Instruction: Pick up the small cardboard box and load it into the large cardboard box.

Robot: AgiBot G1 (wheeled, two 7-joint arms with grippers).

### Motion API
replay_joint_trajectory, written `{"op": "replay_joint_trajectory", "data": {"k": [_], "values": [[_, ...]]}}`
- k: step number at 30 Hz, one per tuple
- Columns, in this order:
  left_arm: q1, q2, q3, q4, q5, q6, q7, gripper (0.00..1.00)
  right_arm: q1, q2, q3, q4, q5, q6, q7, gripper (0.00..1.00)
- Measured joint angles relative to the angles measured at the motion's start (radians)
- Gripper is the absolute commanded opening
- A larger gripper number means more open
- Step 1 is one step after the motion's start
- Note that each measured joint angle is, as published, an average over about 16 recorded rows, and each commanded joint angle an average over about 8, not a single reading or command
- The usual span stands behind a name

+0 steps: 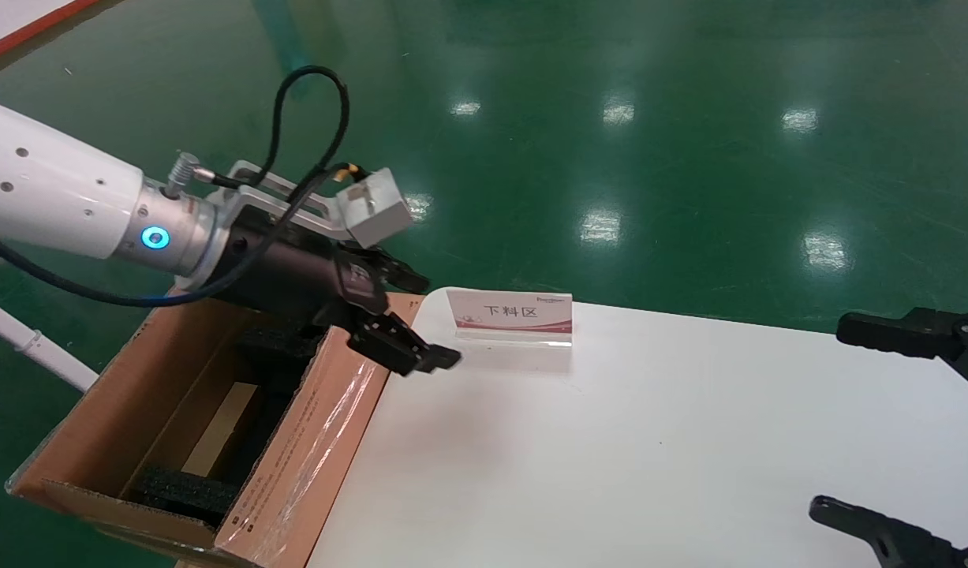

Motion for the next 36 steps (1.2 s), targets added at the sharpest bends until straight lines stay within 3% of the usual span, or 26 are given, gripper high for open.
{"op": "replay_joint_trajectory", "data": {"k": [36], "values": [[0.923, 0.092, -1.149, 0.030, -0.362, 0.316, 0.579, 1.00, 0.000, 0.001, -0.002, 0.000, 0.001, 0.001, -0.001, 1.00]]}}
